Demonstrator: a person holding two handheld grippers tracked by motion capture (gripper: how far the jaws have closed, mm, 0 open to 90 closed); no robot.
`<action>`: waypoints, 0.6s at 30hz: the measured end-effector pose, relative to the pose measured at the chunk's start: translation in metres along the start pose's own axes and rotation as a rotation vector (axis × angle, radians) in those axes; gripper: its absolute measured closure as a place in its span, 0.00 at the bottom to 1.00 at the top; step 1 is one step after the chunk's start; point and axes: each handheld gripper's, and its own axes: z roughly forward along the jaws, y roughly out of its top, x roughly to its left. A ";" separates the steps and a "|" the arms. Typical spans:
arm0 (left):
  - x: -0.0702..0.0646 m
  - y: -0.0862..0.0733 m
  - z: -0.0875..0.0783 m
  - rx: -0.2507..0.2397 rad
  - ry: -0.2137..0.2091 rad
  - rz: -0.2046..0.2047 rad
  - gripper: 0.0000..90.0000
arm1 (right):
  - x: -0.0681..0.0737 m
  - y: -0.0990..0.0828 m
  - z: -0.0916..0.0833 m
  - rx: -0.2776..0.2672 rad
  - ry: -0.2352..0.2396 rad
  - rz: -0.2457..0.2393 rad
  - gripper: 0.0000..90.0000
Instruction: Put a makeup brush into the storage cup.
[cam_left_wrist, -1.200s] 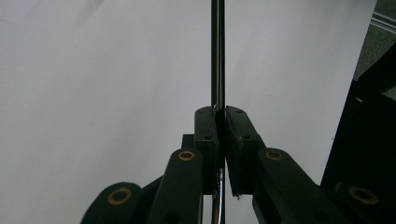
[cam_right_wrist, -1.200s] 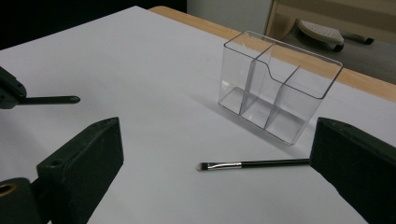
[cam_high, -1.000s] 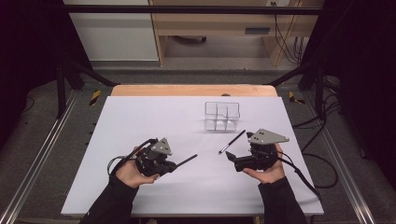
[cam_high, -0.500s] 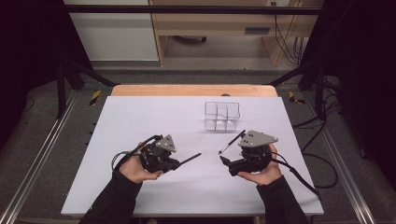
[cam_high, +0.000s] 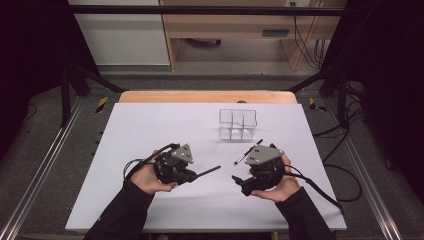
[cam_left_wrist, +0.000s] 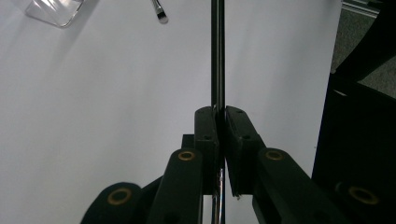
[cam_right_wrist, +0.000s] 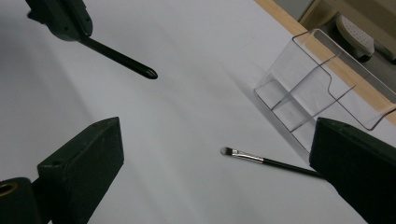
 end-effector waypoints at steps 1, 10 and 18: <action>0.000 0.001 0.001 0.001 -0.004 0.002 0.93 | 0.001 0.000 0.000 0.003 0.005 -0.009 0.04; -0.001 0.007 0.005 0.007 -0.033 0.026 0.93 | 0.009 0.007 0.004 0.038 0.033 -0.069 0.04; -0.001 0.012 0.009 0.020 -0.051 0.040 0.93 | 0.016 0.009 0.008 0.067 0.054 -0.120 0.04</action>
